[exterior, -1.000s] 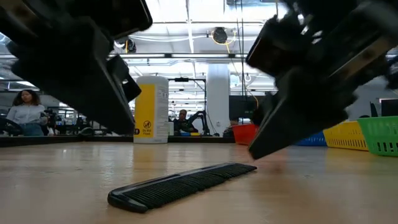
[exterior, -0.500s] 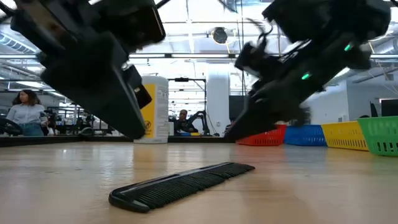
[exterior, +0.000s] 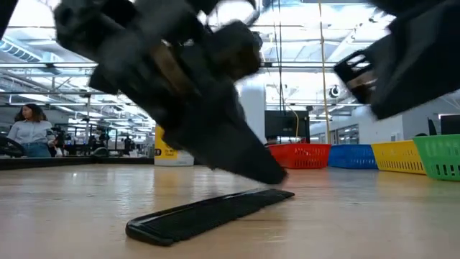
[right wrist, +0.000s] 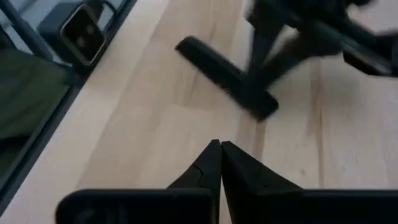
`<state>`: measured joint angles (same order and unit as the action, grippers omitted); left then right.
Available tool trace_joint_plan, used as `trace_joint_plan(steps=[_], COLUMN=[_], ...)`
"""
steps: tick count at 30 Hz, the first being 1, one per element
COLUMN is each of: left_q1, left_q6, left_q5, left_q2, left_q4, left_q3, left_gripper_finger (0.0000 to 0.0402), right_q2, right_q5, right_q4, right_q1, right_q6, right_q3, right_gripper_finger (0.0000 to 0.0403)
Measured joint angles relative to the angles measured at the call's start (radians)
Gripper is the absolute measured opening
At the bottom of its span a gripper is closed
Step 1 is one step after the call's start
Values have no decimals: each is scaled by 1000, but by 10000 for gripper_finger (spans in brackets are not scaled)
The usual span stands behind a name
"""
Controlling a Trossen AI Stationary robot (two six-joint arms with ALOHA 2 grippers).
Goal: Pick & Place Travel size toiletries
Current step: Put the black comb into the green bin
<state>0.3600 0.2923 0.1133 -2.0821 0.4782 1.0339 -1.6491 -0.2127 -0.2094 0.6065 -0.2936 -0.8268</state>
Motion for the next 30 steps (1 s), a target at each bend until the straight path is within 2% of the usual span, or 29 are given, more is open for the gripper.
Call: trace_joint_plan(steps=[2, 4, 6, 10, 12, 14, 16, 21, 26, 30], left_q1=[-27, -54, -83, -133, -142, -145, -144, -153, -200, -250], left_q6=[-12, -38, -56, -65, -104, -145, -168, -150, -133, -133], left_q5=[20, -23, -140, -457, -522, -513, -481, -403, -471, -471], left_q2=[-30, -37, -40, -1, 55, 100, 137, 135, 62, 30], left_q4=[-41, -106, -142, -152, -158, -171, -259, -402, -398, -396], left_q3=[32, 69, 93, 116, 116, 121, 119, 116, 111, 115], left_gripper_finger=[1, 3, 4, 2, 5, 6, 5, 4, 2, 2], right_q2=[9, 11, 12, 11, 10, 10, 10, 9, 9, 9], right_q5=[-57, -113, -177, -295, -335, -336, -340, -300, -186, -137], right_q4=[11, 3, 7, 18, -3, -19, -42, -142, -189, -174], right_q1=[42, 75, 96, 109, 105, 93, 71, -61, -206, -294], right_q6=[-9, -10, -8, -41, -60, -93, -138, -215, -63, 40], right_q3=[2, 0, 0, 9, 35, 70, 117, 213, 220, 217], right_gripper_finger=[4, 4, 4, 4, 4, 4, 5, 34, 104, 162])
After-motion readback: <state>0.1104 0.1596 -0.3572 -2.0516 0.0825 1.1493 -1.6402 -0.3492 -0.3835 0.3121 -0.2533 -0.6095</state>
